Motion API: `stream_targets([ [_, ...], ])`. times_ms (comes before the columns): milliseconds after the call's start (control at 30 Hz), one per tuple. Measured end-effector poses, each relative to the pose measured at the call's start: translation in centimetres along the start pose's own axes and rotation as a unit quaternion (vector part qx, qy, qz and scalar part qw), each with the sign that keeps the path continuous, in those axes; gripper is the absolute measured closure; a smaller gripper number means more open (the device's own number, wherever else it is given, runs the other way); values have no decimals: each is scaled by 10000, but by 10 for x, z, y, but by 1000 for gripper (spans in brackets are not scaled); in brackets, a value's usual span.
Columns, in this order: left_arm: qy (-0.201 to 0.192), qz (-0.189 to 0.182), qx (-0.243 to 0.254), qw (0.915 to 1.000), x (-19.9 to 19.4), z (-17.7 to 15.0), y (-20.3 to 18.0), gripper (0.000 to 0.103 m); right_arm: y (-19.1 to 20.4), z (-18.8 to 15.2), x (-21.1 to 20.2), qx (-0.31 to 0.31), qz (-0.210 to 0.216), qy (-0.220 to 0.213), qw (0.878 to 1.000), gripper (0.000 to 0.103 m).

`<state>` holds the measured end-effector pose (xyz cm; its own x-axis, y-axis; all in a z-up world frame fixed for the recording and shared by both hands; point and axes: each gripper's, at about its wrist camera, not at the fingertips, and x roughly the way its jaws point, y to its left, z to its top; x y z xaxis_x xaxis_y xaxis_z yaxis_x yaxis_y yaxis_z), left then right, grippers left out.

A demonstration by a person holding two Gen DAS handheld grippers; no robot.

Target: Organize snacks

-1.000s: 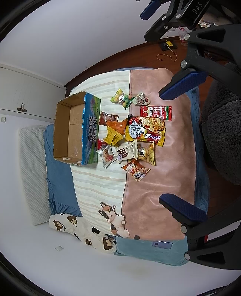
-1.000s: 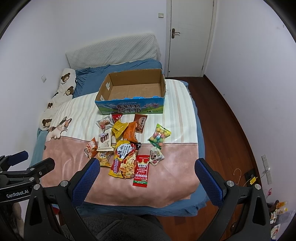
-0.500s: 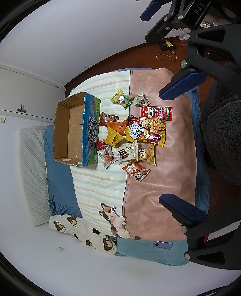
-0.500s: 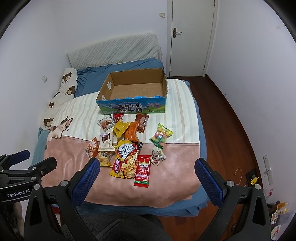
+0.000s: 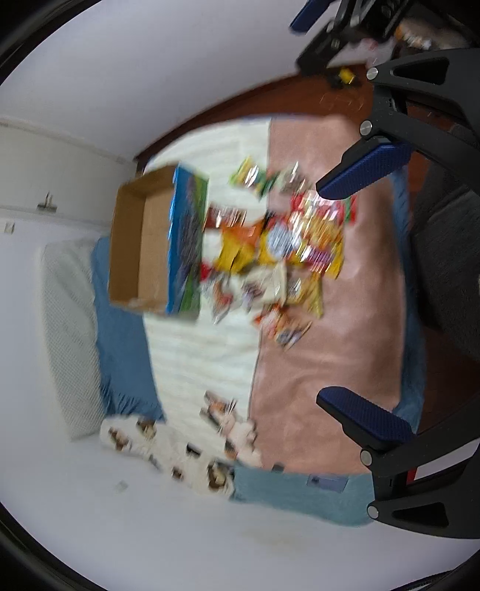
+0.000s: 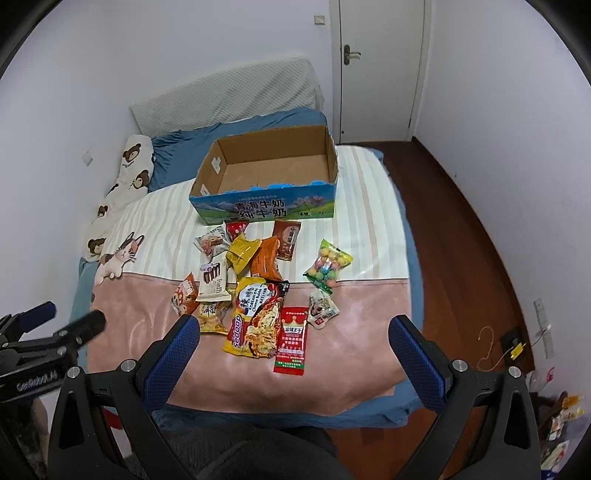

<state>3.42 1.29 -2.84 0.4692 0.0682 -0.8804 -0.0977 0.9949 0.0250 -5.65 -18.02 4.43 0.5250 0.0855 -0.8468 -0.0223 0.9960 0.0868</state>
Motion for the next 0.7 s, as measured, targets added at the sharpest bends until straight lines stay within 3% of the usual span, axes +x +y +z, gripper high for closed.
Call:
stream_targets([
  [133, 68, 744, -154, 9971, 54, -2, 26, 0, 7, -4, 73, 105, 152, 464, 9988, 0],
  [267, 514, 1148, -117, 9920, 117, -9, 52, 0, 29, -18, 172, 167, 290, 1191, 9923, 0],
  [467, 1093, 1194, 153, 9867, 185, -19, 67, 0, 57, -44, 290, 195, 99, 1881, 9819, 0],
  [667, 1770, 799, 118, 9809, 230, -30, 62, 0, 71, -57, 360, 355, -4, 2303, 9725, 1],
  [700, 1867, 711, 59, 9798, 236, -31, 62, 0, 74, -61, 371, 324, -30, 2414, 9699, 5],
])
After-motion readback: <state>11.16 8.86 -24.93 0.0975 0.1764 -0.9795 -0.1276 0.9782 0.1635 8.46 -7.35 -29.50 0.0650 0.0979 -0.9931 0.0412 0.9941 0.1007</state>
